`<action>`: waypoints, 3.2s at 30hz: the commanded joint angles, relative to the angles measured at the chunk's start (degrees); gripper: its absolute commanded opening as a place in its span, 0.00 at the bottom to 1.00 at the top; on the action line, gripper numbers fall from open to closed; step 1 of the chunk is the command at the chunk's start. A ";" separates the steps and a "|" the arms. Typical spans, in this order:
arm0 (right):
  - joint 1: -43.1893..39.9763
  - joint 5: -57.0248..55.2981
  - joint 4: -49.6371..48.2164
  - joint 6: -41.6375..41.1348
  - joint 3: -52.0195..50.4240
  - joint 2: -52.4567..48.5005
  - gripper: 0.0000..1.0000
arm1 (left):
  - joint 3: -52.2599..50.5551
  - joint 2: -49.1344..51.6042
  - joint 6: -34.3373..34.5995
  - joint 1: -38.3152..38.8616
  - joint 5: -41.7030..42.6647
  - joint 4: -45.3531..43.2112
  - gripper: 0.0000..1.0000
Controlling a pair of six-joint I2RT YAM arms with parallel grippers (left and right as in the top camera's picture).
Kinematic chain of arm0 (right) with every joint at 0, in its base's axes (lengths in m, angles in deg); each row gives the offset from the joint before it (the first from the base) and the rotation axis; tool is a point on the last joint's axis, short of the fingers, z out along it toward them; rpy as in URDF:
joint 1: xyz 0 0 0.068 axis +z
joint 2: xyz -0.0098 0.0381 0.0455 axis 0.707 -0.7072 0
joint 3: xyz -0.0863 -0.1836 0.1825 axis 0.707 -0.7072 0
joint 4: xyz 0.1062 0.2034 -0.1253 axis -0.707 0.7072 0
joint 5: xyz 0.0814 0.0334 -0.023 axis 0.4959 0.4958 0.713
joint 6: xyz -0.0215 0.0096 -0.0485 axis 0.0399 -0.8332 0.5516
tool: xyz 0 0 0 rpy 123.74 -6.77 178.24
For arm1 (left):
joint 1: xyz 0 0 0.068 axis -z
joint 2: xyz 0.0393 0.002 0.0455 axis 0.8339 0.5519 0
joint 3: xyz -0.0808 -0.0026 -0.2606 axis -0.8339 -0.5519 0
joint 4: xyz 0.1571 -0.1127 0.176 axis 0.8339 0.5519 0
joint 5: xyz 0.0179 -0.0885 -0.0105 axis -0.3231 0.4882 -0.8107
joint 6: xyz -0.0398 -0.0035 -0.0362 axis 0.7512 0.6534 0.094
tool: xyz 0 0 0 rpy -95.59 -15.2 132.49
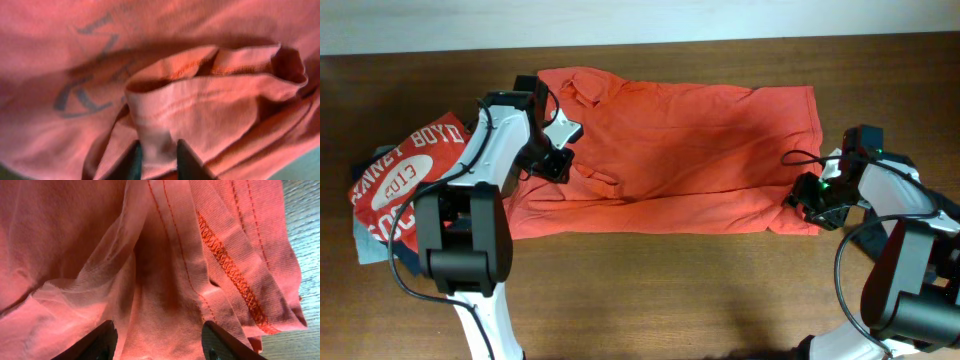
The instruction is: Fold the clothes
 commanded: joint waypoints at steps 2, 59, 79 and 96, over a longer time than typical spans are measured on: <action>0.48 -0.15 -0.50 -0.28 -0.55 -0.63 0.59 | 0.57 3.15 -0.68 -0.02 3.17 -1.81 0.01; -1.22 -7.93 6.80 0.50 7.58 0.59 0.52 | 16.94 2.97 2.03 -3.72 -11.45 2.36 0.51; -1.14 -6.67 15.10 1.16 4.35 0.55 0.15 | 1.62 2.49 6.29 -2.34 0.66 5.62 0.01; -1.42 -16.90 -10.08 -5.73 -12.00 0.44 0.08 | -8.55 2.49 7.72 -2.38 -5.18 -9.31 0.01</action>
